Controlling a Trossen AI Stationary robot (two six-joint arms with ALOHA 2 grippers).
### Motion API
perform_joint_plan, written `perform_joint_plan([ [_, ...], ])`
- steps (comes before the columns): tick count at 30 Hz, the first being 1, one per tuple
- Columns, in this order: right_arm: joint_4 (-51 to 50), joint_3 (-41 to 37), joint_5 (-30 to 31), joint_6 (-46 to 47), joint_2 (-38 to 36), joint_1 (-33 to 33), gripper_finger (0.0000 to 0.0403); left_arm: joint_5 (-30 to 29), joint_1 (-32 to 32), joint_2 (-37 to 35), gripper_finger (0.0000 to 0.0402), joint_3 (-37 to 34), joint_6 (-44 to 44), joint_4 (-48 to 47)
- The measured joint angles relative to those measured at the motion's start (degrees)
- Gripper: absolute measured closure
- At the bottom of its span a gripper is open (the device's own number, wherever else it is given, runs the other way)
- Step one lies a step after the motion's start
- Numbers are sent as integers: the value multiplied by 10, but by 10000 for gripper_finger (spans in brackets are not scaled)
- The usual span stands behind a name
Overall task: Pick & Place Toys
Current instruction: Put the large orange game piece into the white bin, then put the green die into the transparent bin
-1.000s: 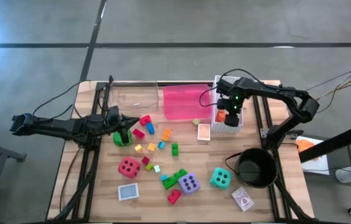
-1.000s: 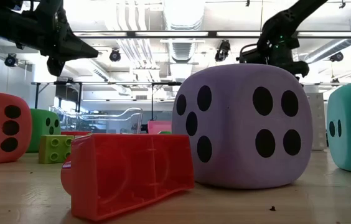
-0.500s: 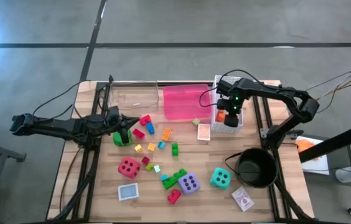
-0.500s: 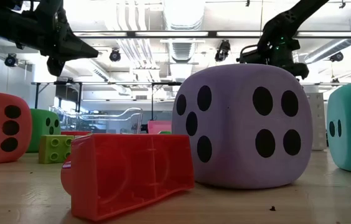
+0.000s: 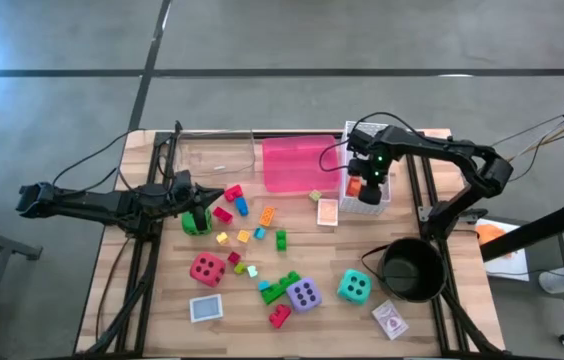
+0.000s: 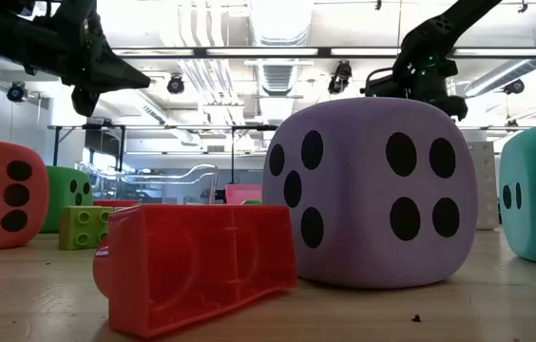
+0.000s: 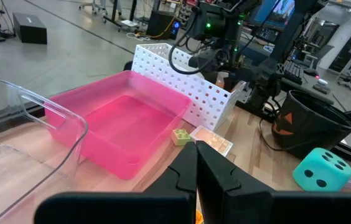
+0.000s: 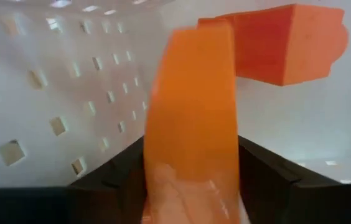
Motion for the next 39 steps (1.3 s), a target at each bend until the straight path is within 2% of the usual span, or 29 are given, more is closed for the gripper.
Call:
perform_joint_plan([
  [4,4,0,2,17,0,0,129,0,0,0,397,0,0,0],
  [9,7,0,2,37,0,0,101,0,0,0,397,0,0,0],
  [24,8,3,3,48,0,0,96,0,0,0,397,0,0,0],
  [33,-21,41,5,82,-7,0,96,0,0,0,397,0,0,0],
  [39,-73,83,33,113,-23,15,97,0,0,0,397,0,0,0],
])
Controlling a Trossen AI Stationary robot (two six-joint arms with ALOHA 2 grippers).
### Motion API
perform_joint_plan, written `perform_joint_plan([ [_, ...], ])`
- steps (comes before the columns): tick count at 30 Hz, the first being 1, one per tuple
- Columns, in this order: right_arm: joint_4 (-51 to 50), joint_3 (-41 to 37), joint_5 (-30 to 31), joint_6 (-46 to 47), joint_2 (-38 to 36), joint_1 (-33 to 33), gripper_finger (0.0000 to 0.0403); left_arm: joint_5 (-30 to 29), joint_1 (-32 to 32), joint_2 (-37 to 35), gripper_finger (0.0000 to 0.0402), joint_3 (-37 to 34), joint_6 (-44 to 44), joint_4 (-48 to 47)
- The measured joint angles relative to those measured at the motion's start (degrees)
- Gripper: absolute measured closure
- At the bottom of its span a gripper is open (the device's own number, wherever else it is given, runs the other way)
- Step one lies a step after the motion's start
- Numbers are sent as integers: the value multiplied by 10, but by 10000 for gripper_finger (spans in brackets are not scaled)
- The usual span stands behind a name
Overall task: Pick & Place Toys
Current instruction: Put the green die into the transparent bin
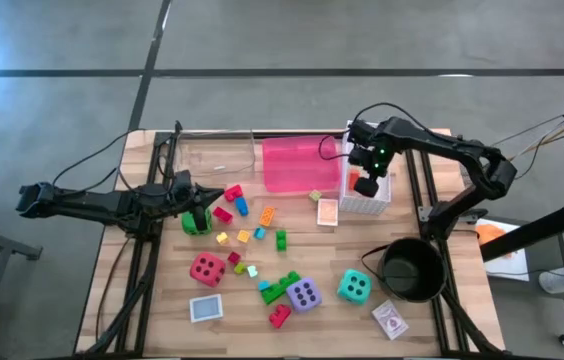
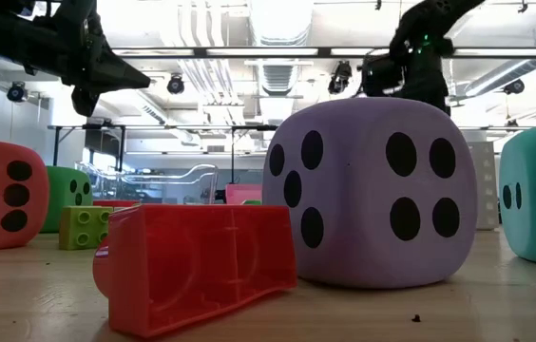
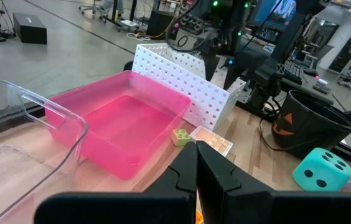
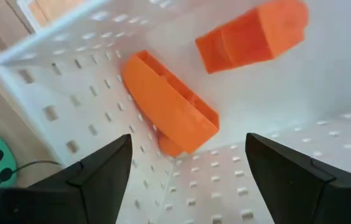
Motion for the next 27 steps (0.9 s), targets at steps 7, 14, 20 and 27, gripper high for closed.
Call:
perform_joint_plan([
  [7,-24,48,31,41,-20,58,97,0,0,0,397,0,0,0],
  [14,-72,91,89,80,-21,154,97,0,0,0,397,0,0,0],
  [20,-72,114,102,115,-21,238,97,0,0,0,397,0,-2,0],
  [27,-71,117,122,199,-29,311,97,0,0,0,397,0,-2,0],
])
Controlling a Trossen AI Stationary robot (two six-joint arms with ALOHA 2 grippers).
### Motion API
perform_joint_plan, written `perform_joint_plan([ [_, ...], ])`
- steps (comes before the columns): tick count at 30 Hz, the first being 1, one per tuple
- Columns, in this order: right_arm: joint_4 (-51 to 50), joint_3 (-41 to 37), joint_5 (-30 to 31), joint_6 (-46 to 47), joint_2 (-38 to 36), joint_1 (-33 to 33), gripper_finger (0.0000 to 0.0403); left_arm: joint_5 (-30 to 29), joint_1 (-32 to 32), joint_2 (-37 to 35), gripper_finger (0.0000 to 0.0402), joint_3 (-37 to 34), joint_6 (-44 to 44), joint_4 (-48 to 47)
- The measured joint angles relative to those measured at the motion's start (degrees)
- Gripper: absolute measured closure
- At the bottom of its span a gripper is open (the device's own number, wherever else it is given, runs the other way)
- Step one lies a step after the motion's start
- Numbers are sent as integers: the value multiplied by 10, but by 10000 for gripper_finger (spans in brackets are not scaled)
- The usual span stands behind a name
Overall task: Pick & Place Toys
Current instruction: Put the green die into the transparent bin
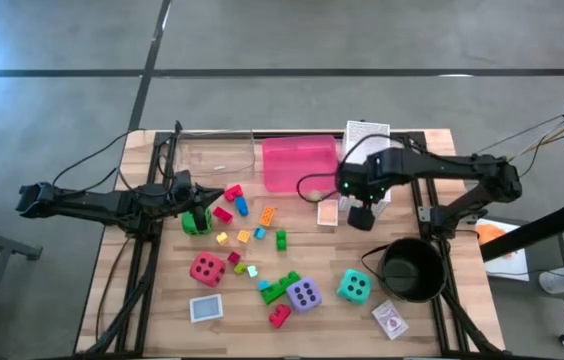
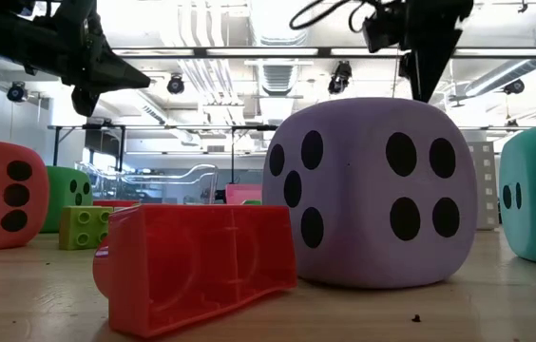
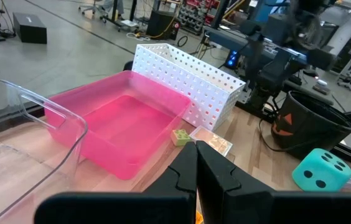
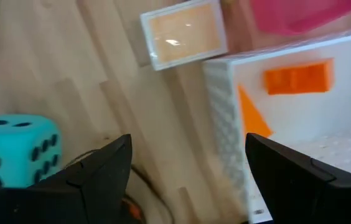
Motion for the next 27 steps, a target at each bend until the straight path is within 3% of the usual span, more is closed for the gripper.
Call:
perform_joint_plan([
  [6,2,-1,4,59,5,62,97,0,0,0,397,0,0,2],
  [11,4,-3,59,81,4,116,97,0,0,1,374,0,2,-1],
  [14,26,-7,89,91,-2,142,97,0,0,5,336,0,8,-3],
  [22,123,-29,88,50,-7,165,97,27,0,13,198,5,4,-3],
  [27,194,-56,89,15,-7,165,97,42,0,28,131,47,-4,-48],
])
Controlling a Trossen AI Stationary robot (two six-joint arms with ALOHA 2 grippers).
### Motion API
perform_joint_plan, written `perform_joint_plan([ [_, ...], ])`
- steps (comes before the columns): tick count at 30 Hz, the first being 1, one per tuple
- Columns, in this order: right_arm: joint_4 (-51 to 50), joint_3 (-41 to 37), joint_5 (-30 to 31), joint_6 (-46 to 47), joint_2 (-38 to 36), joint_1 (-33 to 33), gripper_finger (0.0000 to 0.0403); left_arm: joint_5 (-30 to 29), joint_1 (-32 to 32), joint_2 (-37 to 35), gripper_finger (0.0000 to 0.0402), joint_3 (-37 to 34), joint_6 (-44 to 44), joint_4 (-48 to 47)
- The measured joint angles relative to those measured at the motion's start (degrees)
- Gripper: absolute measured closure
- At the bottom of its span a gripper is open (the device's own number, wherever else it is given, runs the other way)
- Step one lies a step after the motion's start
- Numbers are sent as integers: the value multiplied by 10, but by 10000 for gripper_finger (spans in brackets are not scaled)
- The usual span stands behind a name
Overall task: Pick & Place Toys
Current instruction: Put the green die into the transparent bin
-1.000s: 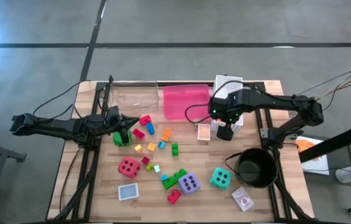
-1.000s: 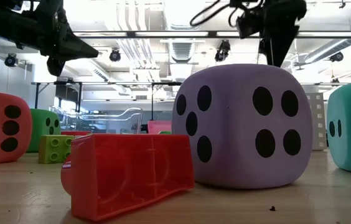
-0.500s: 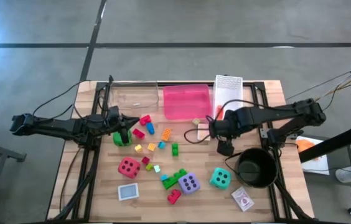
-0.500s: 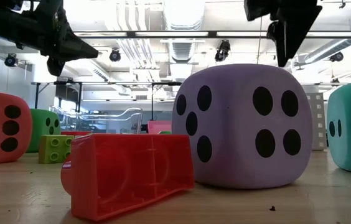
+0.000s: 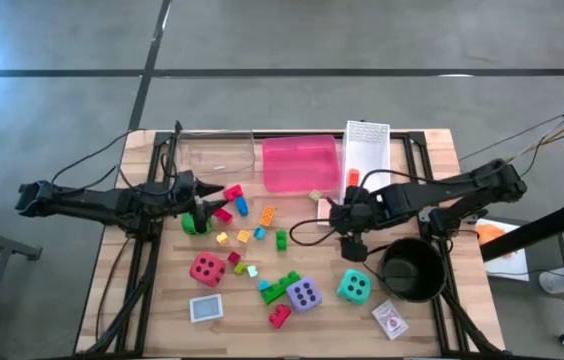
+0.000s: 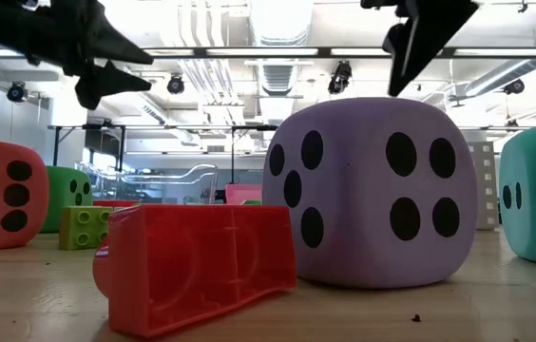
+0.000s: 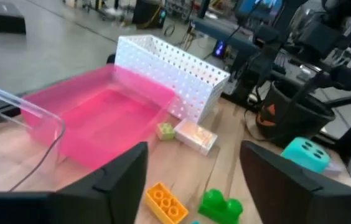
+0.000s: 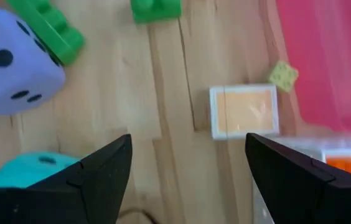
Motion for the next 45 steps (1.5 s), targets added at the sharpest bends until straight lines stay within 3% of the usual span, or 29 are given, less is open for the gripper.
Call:
perform_joint_plan([
  [9,253,-97,1,-19,0,0,97,1,-2,77,99,175,-75,-312],
  [14,372,-151,1,-22,1,0,97,23,-4,141,99,225,-124,-436],
  [19,440,-195,1,-7,1,0,97,80,-11,198,99,229,-140,-476],
  [24,482,-221,0,11,1,1,97,79,-6,231,99,229,-275,-546],
  [33,516,-237,0,11,1,4,97,57,13,235,99,229,-408,-634],
  [39,515,-237,0,8,1,6,97,63,43,235,99,229,-404,-638],
  [45,512,-238,0,2,1,8,97,91,50,235,99,229,-307,-640],
])
